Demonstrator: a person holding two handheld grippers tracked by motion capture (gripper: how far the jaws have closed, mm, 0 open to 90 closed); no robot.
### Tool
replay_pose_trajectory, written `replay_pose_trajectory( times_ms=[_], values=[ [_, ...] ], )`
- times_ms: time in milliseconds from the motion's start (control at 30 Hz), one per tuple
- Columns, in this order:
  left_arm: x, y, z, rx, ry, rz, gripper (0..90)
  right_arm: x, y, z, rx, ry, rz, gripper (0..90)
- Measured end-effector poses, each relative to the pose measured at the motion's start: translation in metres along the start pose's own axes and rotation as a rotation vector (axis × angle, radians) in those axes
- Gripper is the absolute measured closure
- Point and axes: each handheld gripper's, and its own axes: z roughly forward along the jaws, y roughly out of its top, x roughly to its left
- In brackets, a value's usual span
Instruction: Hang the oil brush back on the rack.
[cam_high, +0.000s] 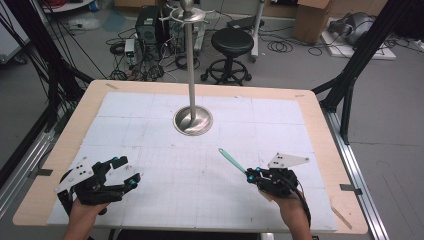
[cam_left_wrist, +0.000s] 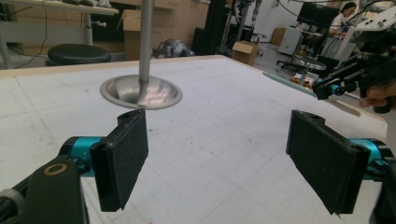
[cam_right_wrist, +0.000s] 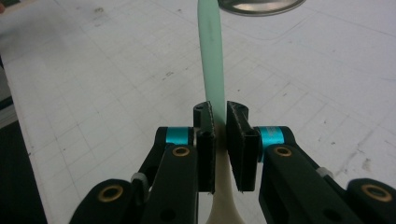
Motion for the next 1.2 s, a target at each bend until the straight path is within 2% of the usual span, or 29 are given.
replay_pose_trajectory(
  times_ms=[33, 133, 233, 400, 533, 600, 767, 833, 900, 967, 1033, 1200],
  values=[
    [-0.001, 0.002, 0.001, -0.006, -0.004, -0.003, 21.3, -0.001, -0.001, -0.003, -0.007, 0.004, 0.002, 82.2],
    [-0.006, 0.007, 0.007, 0.009, -0.022, 0.024, 22.7, -0.001, -0.002, -0.009, -0.033, 0.011, 0.006, 82.2],
    [-0.011, 0.014, 0.011, -0.007, -0.048, 0.028, 22.8, 0.001, -0.002, -0.013, -0.043, 0.018, 0.007, 82.2],
    [-0.018, 0.023, 0.016, -0.022, -0.072, 0.041, 22.7, 0.006, 0.000, -0.014, -0.057, 0.023, -0.005, 82.2],
    [-0.022, 0.028, 0.022, -0.005, -0.096, 0.056, 22.2, 0.008, 0.001, -0.012, -0.064, 0.038, -0.023, 82.1],
    [-0.022, 0.029, 0.026, -0.002, -0.102, 0.056, 20.0, 0.008, 0.001, -0.011, -0.066, 0.042, -0.023, 82.1],
    [-0.025, 0.033, 0.036, -0.017, -0.142, 0.018, 16.4, 0.014, -0.001, -0.008, -0.072, 0.070, -0.039, 82.1],
    [-0.028, 0.035, 0.040, -0.016, -0.169, 0.012, 17.6, 0.016, 0.000, -0.008, -0.083, 0.083, -0.042, 82.1],
    [-0.033, 0.038, 0.043, -0.013, -0.217, 0.025, 20.7, 0.020, 0.002, -0.008, -0.088, 0.103, -0.042, 82.1],
    [-0.037, 0.041, 0.044, -0.006, -0.250, 0.039, 22.2, 0.025, 0.005, -0.008, -0.095, 0.126, -0.063, 82.1],
    [-0.041, 0.042, 0.046, -0.003, -0.279, 0.034, 22.9, 0.031, 0.008, -0.006, -0.111, 0.156, -0.073, 82.1],
    [-0.045, 0.039, 0.055, 0.046, -0.332, 0.049, 24.4, 0.041, 0.017, 0.001, -0.131, 0.227, -0.108, 82.1]
  ],
)
